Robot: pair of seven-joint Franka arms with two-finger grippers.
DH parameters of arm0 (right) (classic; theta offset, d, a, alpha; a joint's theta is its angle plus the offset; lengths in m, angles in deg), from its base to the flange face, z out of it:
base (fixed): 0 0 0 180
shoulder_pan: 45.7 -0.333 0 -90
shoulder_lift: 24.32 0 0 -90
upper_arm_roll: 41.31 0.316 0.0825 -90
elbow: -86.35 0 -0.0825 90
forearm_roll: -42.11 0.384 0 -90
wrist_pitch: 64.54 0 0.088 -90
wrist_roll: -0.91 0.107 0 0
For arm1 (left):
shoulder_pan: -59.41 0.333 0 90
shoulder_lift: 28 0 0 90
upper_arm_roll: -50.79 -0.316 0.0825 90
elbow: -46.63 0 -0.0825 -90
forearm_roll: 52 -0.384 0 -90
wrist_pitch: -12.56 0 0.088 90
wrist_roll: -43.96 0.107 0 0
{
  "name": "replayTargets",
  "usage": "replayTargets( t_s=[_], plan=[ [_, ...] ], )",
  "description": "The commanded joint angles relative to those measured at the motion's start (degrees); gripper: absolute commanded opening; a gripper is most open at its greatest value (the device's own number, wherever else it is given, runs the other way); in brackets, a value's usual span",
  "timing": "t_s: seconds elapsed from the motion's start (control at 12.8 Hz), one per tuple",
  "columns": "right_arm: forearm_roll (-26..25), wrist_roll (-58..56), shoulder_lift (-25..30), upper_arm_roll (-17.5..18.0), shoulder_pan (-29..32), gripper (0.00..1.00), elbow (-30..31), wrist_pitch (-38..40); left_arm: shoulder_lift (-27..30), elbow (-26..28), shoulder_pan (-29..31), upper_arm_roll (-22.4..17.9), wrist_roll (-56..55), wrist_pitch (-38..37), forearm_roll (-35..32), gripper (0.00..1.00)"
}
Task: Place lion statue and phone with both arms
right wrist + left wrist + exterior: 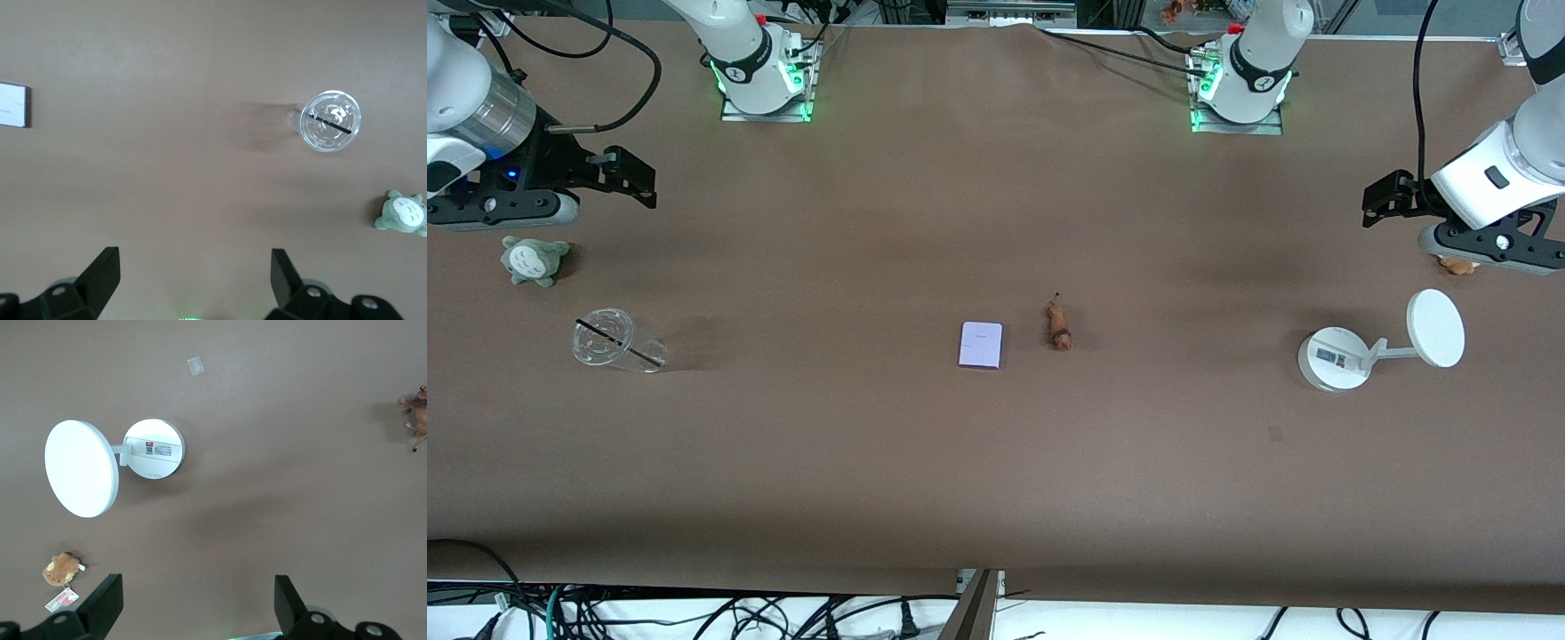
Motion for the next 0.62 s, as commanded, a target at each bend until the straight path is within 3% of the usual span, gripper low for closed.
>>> replayTargets(
  t_s=[0.0, 0.55],
  plan=[
    [0.3, 1.4, -0.9, 0.0, -0.3, 1.0, -1.3, 1.1, 0.1, 0.0, 0.4, -0.1, 0.4, -0.5, 1.5, 1.0],
    [0.4, 1.1, -2.1, 0.1, -0.4, 1.0, -3.0, 2.0, -1.1, 0.1, -0.6, 0.6, -3.4, -0.1, 1.7, 1.0]
  ],
)
